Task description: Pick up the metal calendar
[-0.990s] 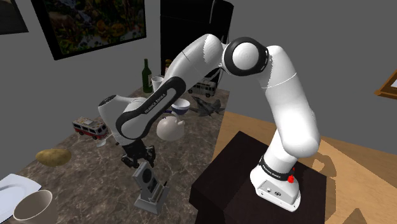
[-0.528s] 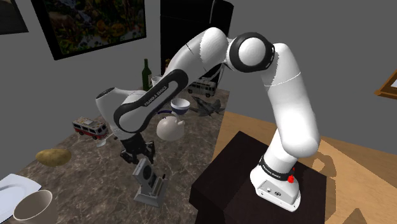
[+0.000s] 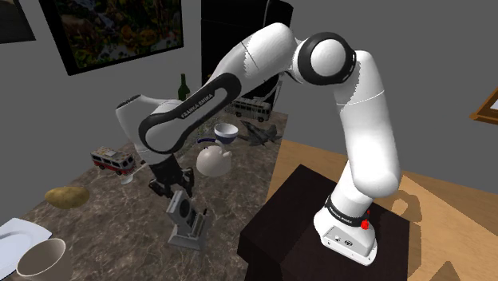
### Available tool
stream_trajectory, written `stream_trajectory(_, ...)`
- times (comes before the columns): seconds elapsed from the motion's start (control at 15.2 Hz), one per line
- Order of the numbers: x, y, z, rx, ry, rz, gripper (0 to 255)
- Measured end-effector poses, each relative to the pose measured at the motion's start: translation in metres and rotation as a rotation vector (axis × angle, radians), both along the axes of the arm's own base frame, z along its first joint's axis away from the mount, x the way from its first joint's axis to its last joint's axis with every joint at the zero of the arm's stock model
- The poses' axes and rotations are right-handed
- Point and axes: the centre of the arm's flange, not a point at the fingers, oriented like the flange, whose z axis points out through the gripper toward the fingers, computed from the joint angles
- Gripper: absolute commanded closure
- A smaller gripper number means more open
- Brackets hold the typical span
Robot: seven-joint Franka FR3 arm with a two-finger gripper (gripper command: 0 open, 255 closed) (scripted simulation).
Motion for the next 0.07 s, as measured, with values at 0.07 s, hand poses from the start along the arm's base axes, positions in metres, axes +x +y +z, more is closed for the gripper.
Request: stream_trajectory(0.07,0.0002,-0.0007,0.0030,0.000,0.000,0.000,255)
